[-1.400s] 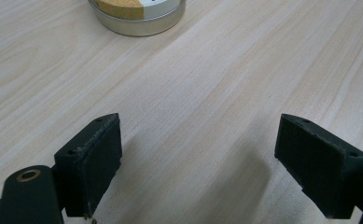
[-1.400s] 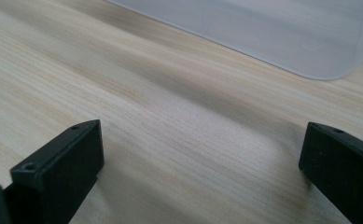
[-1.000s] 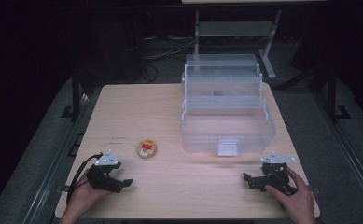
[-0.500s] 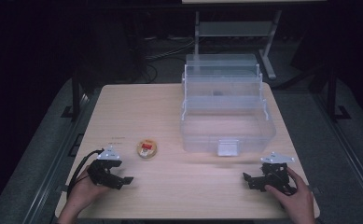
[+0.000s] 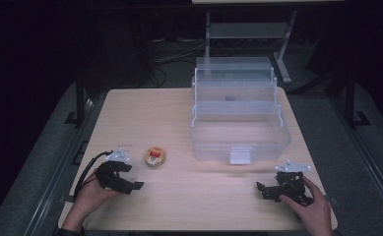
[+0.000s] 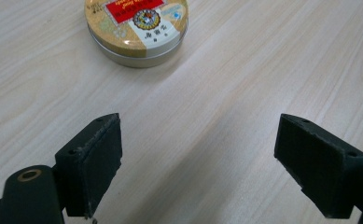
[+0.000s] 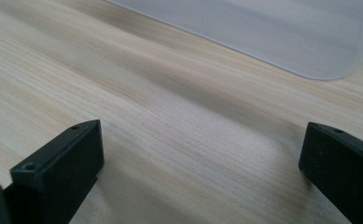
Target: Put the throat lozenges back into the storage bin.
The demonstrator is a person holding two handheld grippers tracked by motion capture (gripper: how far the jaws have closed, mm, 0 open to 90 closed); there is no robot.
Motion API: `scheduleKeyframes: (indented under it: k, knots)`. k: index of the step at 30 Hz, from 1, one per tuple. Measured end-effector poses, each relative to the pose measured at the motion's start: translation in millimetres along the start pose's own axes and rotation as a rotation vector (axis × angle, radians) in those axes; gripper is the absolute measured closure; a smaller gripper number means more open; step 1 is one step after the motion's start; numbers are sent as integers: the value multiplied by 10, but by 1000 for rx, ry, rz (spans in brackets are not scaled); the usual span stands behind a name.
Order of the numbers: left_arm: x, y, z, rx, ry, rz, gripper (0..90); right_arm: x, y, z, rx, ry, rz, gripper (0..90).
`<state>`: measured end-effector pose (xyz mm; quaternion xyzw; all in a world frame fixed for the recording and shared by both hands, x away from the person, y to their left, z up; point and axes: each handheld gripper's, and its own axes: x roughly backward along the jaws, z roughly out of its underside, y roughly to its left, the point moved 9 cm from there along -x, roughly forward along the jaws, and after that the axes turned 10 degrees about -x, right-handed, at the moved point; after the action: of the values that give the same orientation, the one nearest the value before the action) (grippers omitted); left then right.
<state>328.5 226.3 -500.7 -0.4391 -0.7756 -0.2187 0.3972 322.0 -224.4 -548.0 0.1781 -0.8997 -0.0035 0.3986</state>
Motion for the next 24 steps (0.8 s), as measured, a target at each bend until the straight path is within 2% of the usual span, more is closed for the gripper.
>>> scheduleKeyframes:
  k: [4,21,24]
  knots:
    - [22,21,-47,-14,17,-10,144,0,0,0,-1,-1,0,0]
    - [66,88,-250,-26,28,13,144,0,0,0,-1,0,0,0]
    - [57,108,-270,-29,45,17,144,0,0,-1,-1,0,0,0]
